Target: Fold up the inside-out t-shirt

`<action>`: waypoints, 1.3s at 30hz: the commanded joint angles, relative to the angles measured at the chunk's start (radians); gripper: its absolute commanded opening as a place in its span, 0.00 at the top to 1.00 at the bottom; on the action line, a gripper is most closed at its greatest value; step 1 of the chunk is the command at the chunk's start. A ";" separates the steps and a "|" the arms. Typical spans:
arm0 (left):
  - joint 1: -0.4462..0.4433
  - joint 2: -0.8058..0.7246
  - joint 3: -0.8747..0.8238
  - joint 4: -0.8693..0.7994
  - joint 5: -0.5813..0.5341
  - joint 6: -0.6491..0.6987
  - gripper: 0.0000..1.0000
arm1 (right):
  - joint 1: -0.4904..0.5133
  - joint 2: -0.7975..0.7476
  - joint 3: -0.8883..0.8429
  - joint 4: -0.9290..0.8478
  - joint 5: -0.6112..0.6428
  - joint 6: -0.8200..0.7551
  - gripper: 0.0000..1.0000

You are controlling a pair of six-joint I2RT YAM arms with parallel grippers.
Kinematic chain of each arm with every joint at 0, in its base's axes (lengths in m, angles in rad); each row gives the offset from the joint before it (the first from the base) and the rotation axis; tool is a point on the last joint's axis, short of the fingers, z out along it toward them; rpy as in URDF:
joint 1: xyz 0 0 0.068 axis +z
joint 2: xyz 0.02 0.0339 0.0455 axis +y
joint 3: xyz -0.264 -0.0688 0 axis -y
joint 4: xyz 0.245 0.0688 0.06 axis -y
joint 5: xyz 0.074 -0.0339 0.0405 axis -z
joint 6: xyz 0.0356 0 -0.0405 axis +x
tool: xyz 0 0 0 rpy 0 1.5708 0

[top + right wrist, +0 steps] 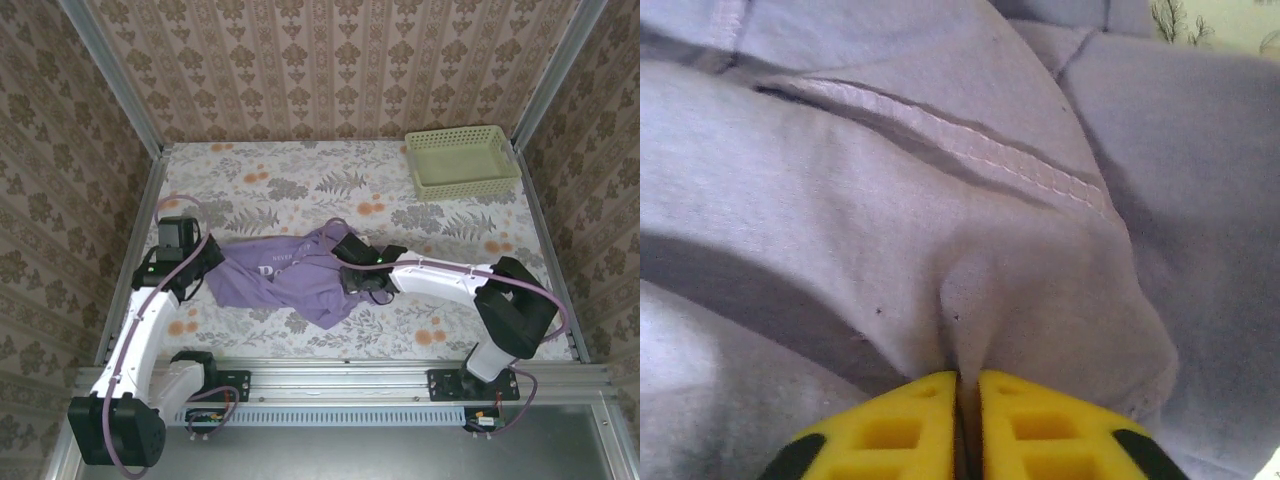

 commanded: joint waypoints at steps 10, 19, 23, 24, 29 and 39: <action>0.032 -0.040 0.373 -0.125 0.021 0.062 1.00 | 0.011 -0.527 0.157 -0.251 0.363 -0.154 1.00; 0.025 -0.133 0.196 -0.076 0.040 0.059 1.00 | 0.053 -0.678 -0.115 -0.150 0.204 -0.049 1.00; 0.029 -0.098 0.004 -0.058 0.053 0.032 1.00 | 0.085 -0.543 -0.316 0.010 0.061 0.128 0.98; 0.032 -0.088 -0.033 -0.048 0.062 0.029 1.00 | 0.100 -0.501 -0.342 0.035 0.052 0.159 0.90; 0.040 -0.075 -0.132 -0.002 0.085 0.028 1.00 | 0.113 -0.406 -0.285 -0.069 0.124 0.167 0.47; 0.047 -0.086 -0.153 0.018 0.075 0.031 1.00 | 0.045 -0.306 -0.159 -0.101 0.097 0.065 0.29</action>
